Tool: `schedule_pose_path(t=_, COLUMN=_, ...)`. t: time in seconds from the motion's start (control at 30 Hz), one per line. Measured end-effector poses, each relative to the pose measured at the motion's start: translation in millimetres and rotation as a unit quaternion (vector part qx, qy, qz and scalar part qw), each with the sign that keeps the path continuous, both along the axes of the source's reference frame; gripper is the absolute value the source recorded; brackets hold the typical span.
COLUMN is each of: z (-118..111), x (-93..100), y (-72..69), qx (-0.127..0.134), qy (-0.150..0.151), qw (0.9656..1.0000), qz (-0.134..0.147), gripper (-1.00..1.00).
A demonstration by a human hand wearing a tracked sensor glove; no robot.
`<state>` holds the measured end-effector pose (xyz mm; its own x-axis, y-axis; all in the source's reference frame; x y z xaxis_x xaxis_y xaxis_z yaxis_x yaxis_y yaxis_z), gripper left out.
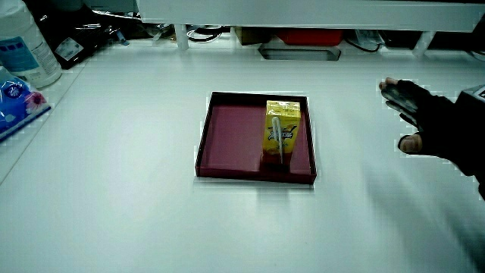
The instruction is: Pick ice redtea
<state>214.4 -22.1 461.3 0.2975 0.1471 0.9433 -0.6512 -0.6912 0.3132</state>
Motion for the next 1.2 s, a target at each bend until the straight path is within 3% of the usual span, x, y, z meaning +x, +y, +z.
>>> schedule_pose_path(t=0.2, z=5, x=-20.1, y=-4.4, qx=-0.025, qy=-0.001, qw=0.9996, qz=-0.01, gripper=0.0)
schedule_pose_path(t=0.3, z=13, x=-28.3, y=-7.7, qx=-0.036, qy=0.018, qw=0.999, qz=-0.018, gripper=0.0)
schedule_pose_path(t=0.37, z=10, x=-38.6, y=-8.9, qx=-0.046, qy=0.006, qw=0.9988, qz=-0.016, gripper=0.0)
schedule_pose_path(t=0.47, z=3, x=-56.7, y=-8.0, qx=-0.092, qy=0.013, qw=0.9955, qz=-0.018, gripper=0.0)
schedule_pose_path(t=0.5, z=12, x=-59.8, y=-9.5, qx=-0.078, qy=0.012, qw=0.9966, qz=-0.025, gripper=0.0)
schedule_pose_path(t=0.53, z=13, x=-66.0, y=-9.7, qx=-0.081, qy=-0.005, qw=0.9962, qz=-0.031, gripper=0.0)
schedule_pose_path(t=0.63, z=25, x=-77.5, y=-11.8, qx=-0.069, qy=0.002, qw=0.9968, qz=-0.041, gripper=0.0)
schedule_pose_path(t=0.77, z=30, x=-94.9, y=-13.5, qx=-0.071, qy=-0.012, qw=0.9961, qz=-0.05, gripper=0.0)
schedule_pose_path(t=0.83, z=32, x=-103.9, y=-13.4, qx=-0.089, qy=-0.006, qw=0.9949, qz=-0.048, gripper=0.0)
schedule_pose_path(t=0.97, z=44, x=-119.9, y=-16.5, qx=-0.072, qy=-0.035, qw=0.9953, qz=-0.054, gripper=0.0)
schedule_pose_path(t=1.2, z=52, x=-142.3, y=-20.8, qx=-0.075, qy=-0.041, qw=0.9947, qz=-0.056, gripper=0.0)
